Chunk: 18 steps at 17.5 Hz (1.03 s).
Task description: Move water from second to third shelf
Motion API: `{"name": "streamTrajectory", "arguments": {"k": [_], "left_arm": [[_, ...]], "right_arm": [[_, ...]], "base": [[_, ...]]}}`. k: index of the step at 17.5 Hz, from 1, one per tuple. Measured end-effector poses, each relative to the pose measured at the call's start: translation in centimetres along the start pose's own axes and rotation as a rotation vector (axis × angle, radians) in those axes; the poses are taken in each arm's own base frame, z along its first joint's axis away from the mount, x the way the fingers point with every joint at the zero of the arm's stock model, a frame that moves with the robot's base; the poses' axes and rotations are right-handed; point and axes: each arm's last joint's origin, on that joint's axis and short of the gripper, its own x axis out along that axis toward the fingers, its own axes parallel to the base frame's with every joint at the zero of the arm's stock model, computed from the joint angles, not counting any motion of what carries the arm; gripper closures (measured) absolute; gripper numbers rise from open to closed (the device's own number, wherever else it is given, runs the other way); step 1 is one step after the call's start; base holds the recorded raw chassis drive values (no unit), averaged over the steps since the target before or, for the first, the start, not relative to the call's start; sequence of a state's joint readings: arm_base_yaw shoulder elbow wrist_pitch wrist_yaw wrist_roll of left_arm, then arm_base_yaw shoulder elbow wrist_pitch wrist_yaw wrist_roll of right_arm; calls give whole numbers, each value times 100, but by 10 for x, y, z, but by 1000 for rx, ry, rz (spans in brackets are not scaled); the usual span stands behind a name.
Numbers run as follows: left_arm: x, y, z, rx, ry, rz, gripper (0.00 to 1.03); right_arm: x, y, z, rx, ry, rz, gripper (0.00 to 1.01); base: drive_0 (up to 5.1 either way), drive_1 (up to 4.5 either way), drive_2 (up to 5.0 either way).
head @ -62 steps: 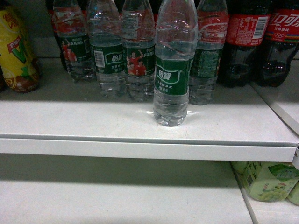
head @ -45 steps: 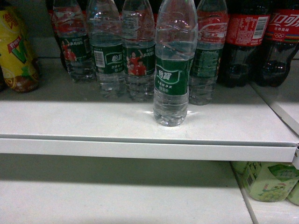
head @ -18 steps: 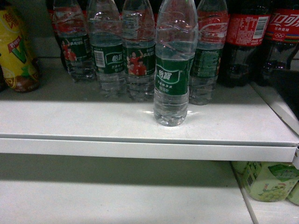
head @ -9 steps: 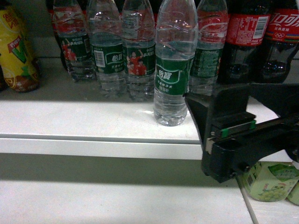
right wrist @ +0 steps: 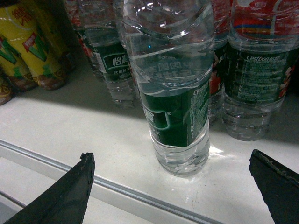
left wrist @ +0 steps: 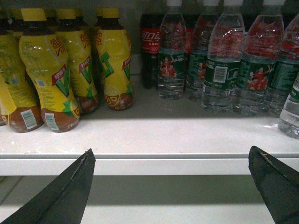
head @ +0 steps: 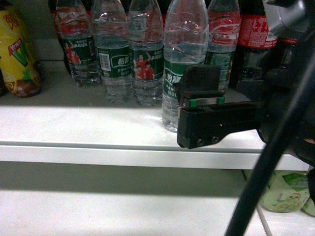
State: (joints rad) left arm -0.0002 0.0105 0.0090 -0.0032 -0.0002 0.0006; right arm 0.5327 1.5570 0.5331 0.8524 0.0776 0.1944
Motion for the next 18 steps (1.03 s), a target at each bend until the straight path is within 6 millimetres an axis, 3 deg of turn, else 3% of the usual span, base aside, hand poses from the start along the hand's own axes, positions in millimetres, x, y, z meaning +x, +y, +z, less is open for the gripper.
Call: {"name": "streamTrajectory", "arguments": {"k": [16, 18], "left_arm": [[0, 0, 0, 0, 0, 0, 5], [0, 0, 0, 0, 0, 0, 5]], "right_arm": [[91, 11, 3, 65, 88, -138, 3], [93, 11, 3, 63, 90, -148, 3]], "base": [[0, 0, 0], [0, 0, 0]]}}
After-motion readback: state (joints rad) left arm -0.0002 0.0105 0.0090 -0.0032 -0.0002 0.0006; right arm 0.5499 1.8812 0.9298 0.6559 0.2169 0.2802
